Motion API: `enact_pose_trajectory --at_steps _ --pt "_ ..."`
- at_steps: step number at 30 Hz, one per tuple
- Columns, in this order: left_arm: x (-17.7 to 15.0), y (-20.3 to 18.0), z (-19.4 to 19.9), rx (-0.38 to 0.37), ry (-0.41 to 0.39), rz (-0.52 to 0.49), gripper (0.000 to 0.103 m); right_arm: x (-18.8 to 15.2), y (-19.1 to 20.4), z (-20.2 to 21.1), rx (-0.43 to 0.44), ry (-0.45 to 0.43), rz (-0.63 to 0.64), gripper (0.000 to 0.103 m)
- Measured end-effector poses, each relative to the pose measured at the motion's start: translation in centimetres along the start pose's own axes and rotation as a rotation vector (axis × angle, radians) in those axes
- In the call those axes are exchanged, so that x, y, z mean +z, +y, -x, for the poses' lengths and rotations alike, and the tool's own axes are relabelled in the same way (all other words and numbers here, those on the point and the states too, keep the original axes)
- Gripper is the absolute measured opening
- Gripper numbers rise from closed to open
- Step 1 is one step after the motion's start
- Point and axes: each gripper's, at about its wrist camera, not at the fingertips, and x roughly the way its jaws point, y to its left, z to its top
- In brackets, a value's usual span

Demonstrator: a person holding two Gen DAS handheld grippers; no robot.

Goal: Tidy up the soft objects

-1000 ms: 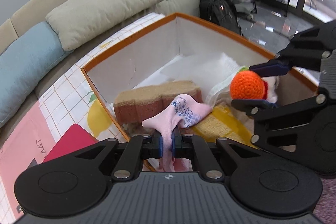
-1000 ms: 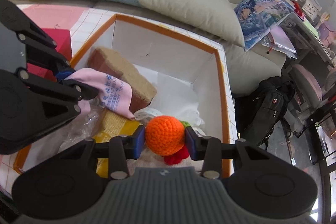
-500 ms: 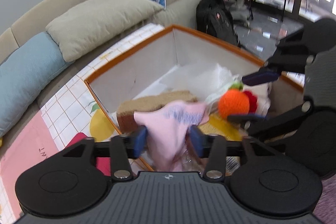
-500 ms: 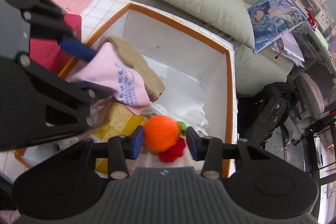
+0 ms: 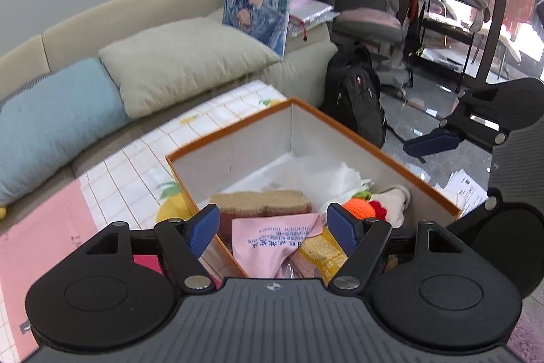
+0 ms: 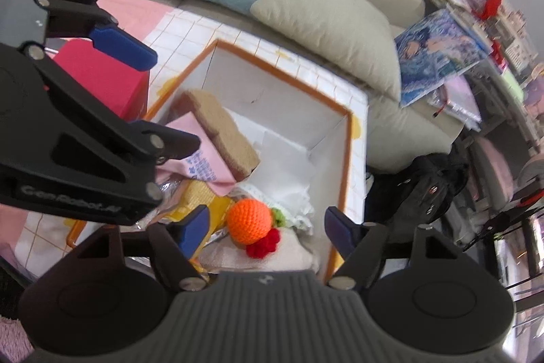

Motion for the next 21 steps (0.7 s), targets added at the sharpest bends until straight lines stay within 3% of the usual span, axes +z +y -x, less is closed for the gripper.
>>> enact_pose_trajectory --at_steps 6,10,16,19,21 --pt "0.0 1.0 4.2 0.033 -0.116 0.068 0.085 0.4 -1.3 3.7 -0.045 -0.086 -0.177 0.074" --pt "-0.2 1.3 7.6 0.077 -0.244 0.092 0.085 0.2 -1.5 7.1 -0.068 -0.198 -0.301 0.087" --pt "-1.6 2.4 11.7 0.165 -0.380 0.145 0.084 -0.6 0.3 11.1 -0.068 -0.325 -0.411 0.096" --pt "-2.5 2.8 13.2 0.232 -0.399 0.146 0.083 -0.9 2.2 12.2 -0.058 -0.350 -0.425 0.097" --pt "-3.1 2.9 14.2 0.235 -0.401 0.152 0.085 -1.2 3.6 12.8 -0.057 -0.370 -0.427 0.097"
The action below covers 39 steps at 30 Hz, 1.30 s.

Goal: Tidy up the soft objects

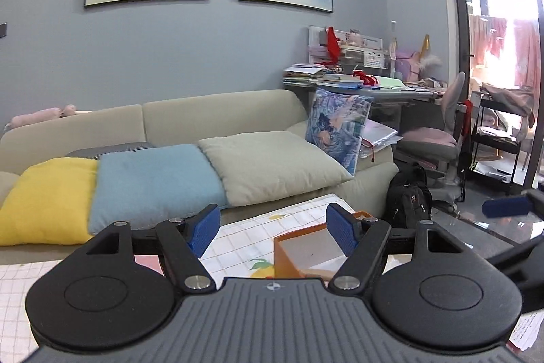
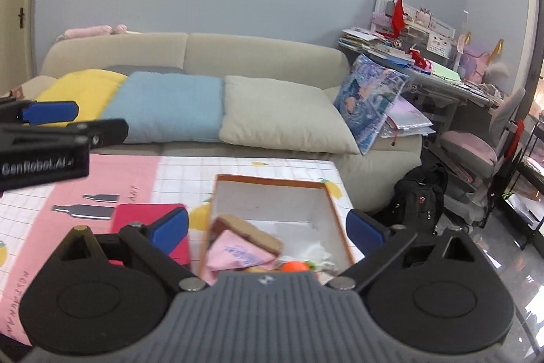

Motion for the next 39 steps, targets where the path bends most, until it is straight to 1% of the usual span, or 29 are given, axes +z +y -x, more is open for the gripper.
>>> enact_pose_trajectory --at_steps 4,6,9,12,13,15,19,22,24,28,30,34,39 --pt "-0.8 0.2 1.8 0.030 0.023 -0.046 0.087 -1.4 1.8 1.6 -0.024 -0.033 -0.040 0.097" --pt "-1.5 0.4 2.7 0.049 0.036 -0.045 0.089 -2.2 2.1 2.1 -0.026 -0.028 -0.074 0.097" --pt "-2.5 0.4 3.9 0.082 0.036 -0.023 0.091 -3.2 2.5 2.7 -0.060 -0.010 -0.096 0.098" --pt "-3.6 -0.1 4.9 0.084 0.025 -0.068 0.093 -4.2 2.9 3.5 -0.067 0.002 -0.131 0.100" --pt "-3.9 0.0 5.0 0.095 0.034 -0.078 0.094 -4.6 2.9 3.7 -0.068 0.003 -0.142 0.100" --pt "-4.5 0.3 5.0 0.124 0.073 -0.047 0.095 -5.2 3.3 3.8 -0.053 0.010 -0.143 0.100" --pt "-5.8 1.3 4.7 0.138 0.153 0.042 0.096 -6.3 4.6 3.6 -0.073 0.040 -0.103 0.100" --pt "-6.7 1.8 4.6 0.148 0.207 0.077 0.096 -7.1 5.0 4.1 -0.084 0.037 -0.073 0.100" --pt "-7.2 1.7 4.4 0.155 0.238 0.076 0.096 -7.7 4.9 4.2 -0.096 0.053 -0.073 0.100" --pt "-8.0 1.6 4.3 0.172 0.282 0.072 0.096 -8.5 4.3 2.8 -0.095 0.152 -0.120 0.100" --pt "-8.3 1.7 4.2 0.175 0.306 0.079 0.096 -8.7 4.2 2.3 -0.095 0.179 -0.133 0.100" --pt "-8.8 2.0 4.3 0.166 0.343 0.098 0.096 -8.9 4.7 1.9 -0.065 0.202 -0.107 0.100" --pt "-8.7 1.7 4.3 0.161 0.343 0.076 0.096 -8.7 5.8 2.2 -0.046 0.187 -0.054 0.100"
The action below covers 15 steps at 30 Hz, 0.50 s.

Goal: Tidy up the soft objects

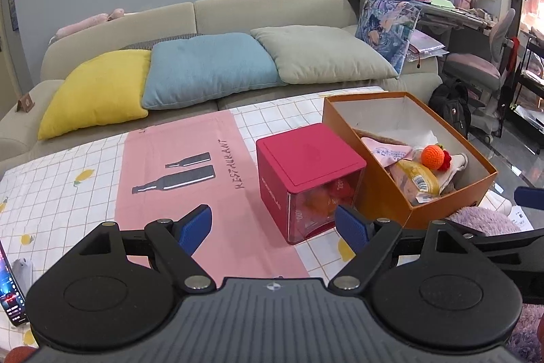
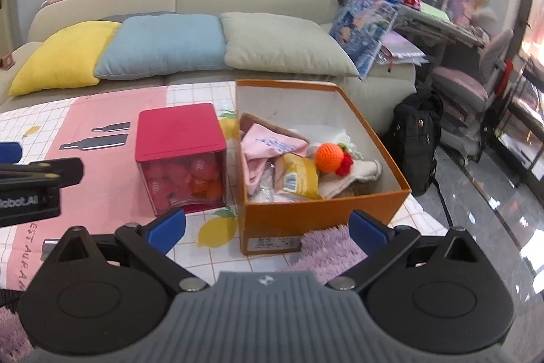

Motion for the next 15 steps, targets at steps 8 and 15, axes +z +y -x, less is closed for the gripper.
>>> enact_pose_trajectory --at_steps 8,15 --pt "0.07 -0.12 -0.15 0.002 0.014 0.001 0.096 0.15 0.08 -0.09 0.000 0.007 0.002 0.100" --pt "0.13 -0.04 -0.17 0.007 0.021 0.005 0.096 0.22 0.17 -0.21 0.002 0.005 0.011 0.100"
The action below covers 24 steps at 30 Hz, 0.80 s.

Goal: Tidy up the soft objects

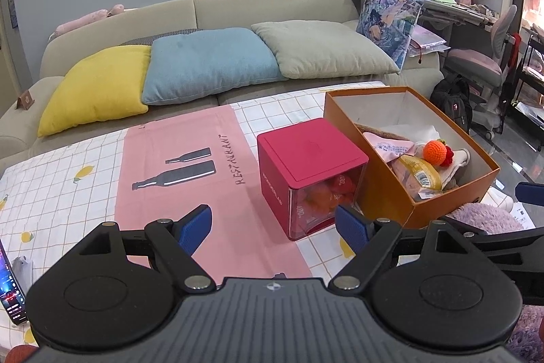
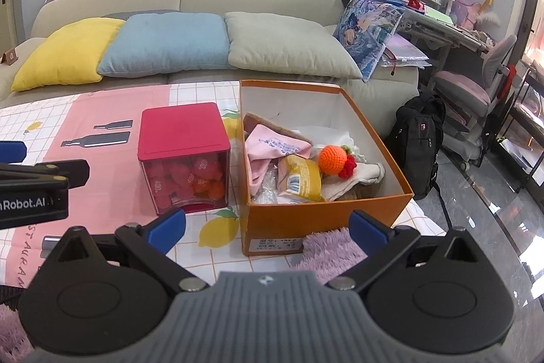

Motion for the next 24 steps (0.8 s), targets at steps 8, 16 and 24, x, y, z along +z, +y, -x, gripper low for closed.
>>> enact_pose_trajectory --at_steps 8,16,24 --pt "0.03 0.24 0.03 0.002 0.001 0.009 0.096 -0.05 0.08 0.06 0.001 -0.006 0.004 0.100" --pt "0.09 0.45 0.04 0.005 0.005 0.015 0.096 0.02 0.21 0.20 0.008 -0.011 0.012 0.100" --pt "0.10 0.57 0.07 0.005 0.005 0.017 0.096 0.04 0.28 0.22 0.009 -0.017 0.015 0.100"
